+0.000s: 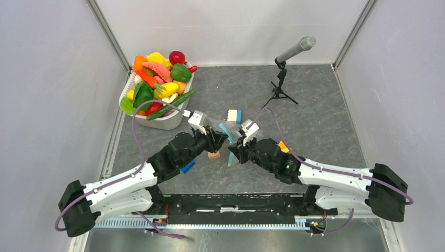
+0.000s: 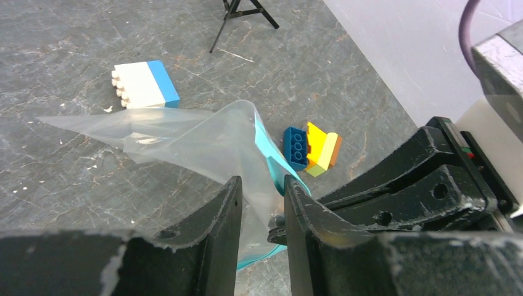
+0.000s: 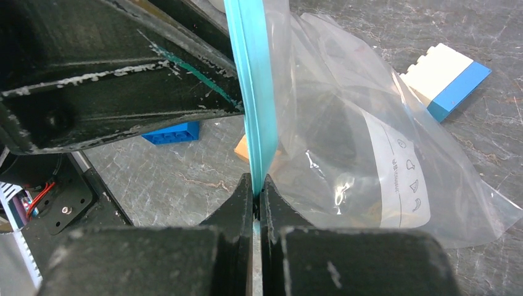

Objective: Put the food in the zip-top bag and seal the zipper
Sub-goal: Open the zipper of the food storage bag.

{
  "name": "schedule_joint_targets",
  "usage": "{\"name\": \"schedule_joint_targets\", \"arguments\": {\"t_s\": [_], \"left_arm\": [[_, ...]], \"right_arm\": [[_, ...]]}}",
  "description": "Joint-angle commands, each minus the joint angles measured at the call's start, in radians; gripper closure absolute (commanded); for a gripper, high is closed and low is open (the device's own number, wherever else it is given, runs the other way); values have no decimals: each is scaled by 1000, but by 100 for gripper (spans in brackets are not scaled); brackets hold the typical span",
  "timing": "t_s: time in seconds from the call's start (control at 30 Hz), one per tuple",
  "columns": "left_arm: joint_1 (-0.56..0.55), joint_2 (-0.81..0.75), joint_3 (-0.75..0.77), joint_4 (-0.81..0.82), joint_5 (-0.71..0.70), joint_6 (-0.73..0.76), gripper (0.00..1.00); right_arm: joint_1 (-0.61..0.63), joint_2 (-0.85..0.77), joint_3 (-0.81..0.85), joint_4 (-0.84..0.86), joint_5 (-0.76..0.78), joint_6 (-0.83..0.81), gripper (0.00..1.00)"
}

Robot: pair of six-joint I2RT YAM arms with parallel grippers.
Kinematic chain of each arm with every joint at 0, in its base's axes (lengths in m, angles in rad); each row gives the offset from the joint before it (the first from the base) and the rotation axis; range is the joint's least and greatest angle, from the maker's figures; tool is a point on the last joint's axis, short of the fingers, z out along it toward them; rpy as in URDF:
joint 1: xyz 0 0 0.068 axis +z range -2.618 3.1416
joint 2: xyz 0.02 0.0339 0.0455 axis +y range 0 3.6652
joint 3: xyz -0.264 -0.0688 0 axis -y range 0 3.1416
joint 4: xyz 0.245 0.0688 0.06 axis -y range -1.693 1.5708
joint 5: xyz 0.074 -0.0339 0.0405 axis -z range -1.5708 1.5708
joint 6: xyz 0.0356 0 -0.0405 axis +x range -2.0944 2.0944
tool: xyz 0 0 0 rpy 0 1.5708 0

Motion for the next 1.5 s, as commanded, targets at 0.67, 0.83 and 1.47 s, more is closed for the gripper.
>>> {"name": "schedule_joint_targets", "arguments": {"t_s": [0.67, 0.83, 1.47], "left_arm": [[6, 67, 29, 96, 46, -43, 69], [6, 60, 16, 117, 66, -26, 85], [7, 49, 91, -69, 21, -26, 98]], "right_arm": [[26, -6, 16, 35, -34, -78, 100], [26, -14, 7, 44, -54, -80, 100], [25, -60, 37, 46, 87, 0, 59]]}}
